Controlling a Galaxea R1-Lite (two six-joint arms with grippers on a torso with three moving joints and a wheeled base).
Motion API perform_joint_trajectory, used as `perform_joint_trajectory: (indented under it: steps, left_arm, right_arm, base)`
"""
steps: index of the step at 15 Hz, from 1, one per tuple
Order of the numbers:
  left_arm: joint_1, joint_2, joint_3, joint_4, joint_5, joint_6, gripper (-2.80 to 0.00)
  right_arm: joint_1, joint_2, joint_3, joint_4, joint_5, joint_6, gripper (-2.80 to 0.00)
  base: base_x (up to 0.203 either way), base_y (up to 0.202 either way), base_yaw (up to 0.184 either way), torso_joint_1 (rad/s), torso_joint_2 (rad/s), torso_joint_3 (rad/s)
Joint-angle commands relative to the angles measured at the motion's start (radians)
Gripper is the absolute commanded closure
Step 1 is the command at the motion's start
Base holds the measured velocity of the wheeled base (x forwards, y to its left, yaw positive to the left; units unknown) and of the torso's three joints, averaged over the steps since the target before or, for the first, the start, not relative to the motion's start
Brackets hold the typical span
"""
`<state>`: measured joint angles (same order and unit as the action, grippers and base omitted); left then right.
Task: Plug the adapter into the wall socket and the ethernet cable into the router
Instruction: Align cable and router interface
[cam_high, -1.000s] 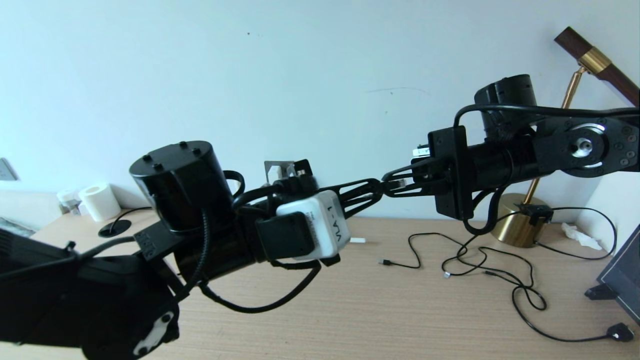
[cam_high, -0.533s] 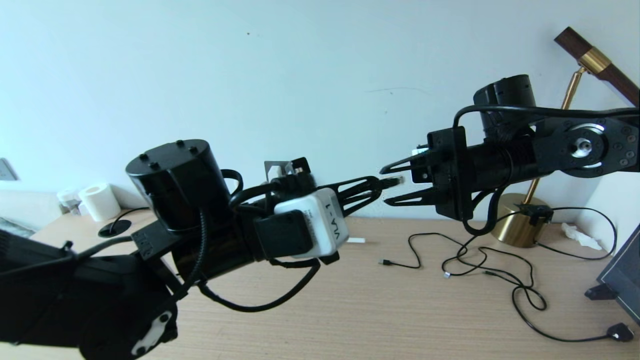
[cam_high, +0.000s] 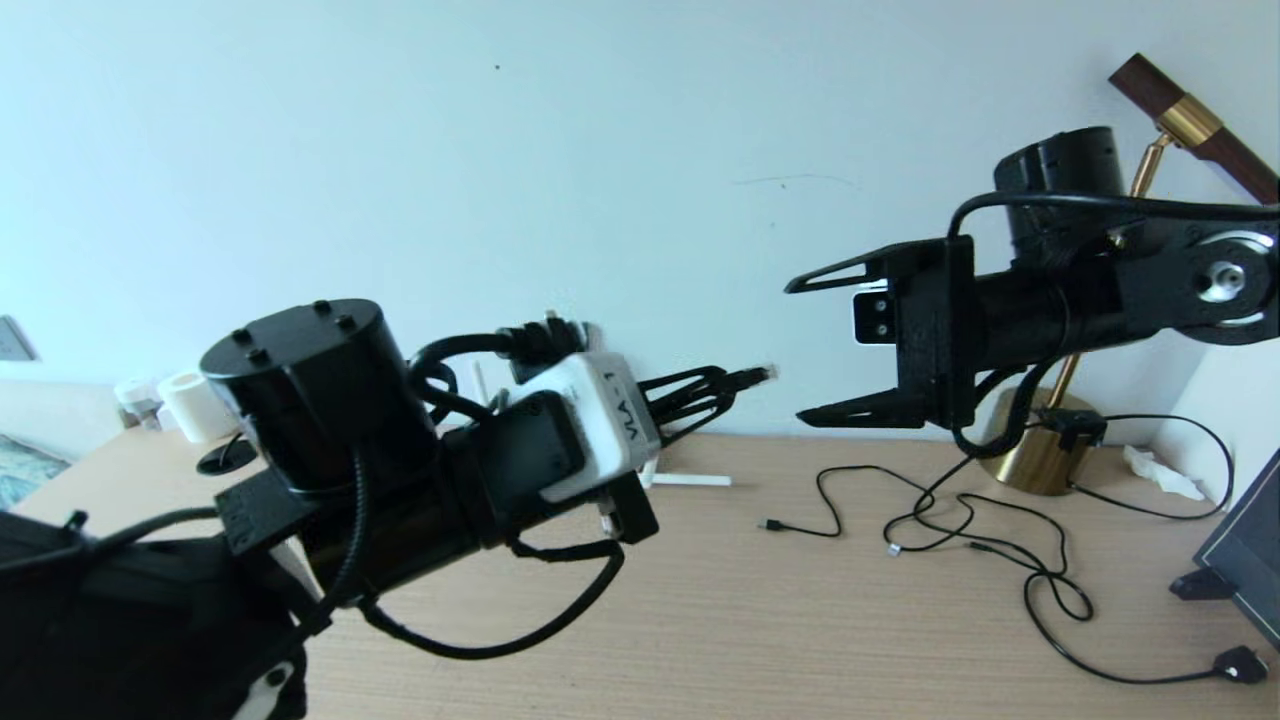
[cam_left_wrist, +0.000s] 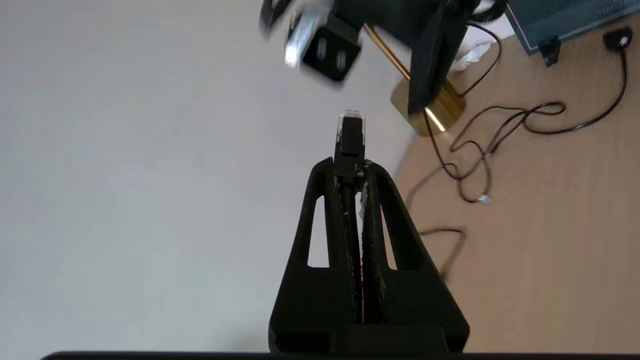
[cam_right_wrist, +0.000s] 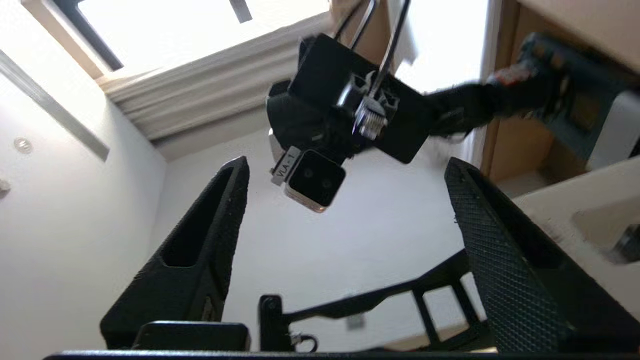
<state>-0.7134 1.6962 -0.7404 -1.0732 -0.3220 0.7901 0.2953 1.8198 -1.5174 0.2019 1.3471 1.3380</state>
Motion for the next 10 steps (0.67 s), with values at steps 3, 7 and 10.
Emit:
perform_joint_trajectory:
  steps: [3, 7, 10]
  left_arm:
    - [0.000, -0.053, 0.050, -0.004, 0.161, -0.417, 0.00]
    - [0.092, -0.061, 0.079, 0.008, 0.266, -0.709, 0.00]
    - [0.207, -0.006, 0.123, 0.062, 0.274, -0.773, 0.00]
  right_arm:
    - [-0.037, -0.133, 0.092, 0.001, -0.318, -0.190, -2.80]
    - [0.020, -0.320, 0.333, -0.010, -0.948, -0.571, -2.80]
    - [0.031, -0.599, 0.493, -0.036, -1.090, -0.743, -2.80]
  base:
    - [0.000, 0.000, 0.000, 0.000, 0.00, 0.000]
    - [0.000, 0.000, 0.000, 0.000, 0.00, 0.000]
    - [0.000, 0.000, 0.000, 0.000, 0.00, 0.000]
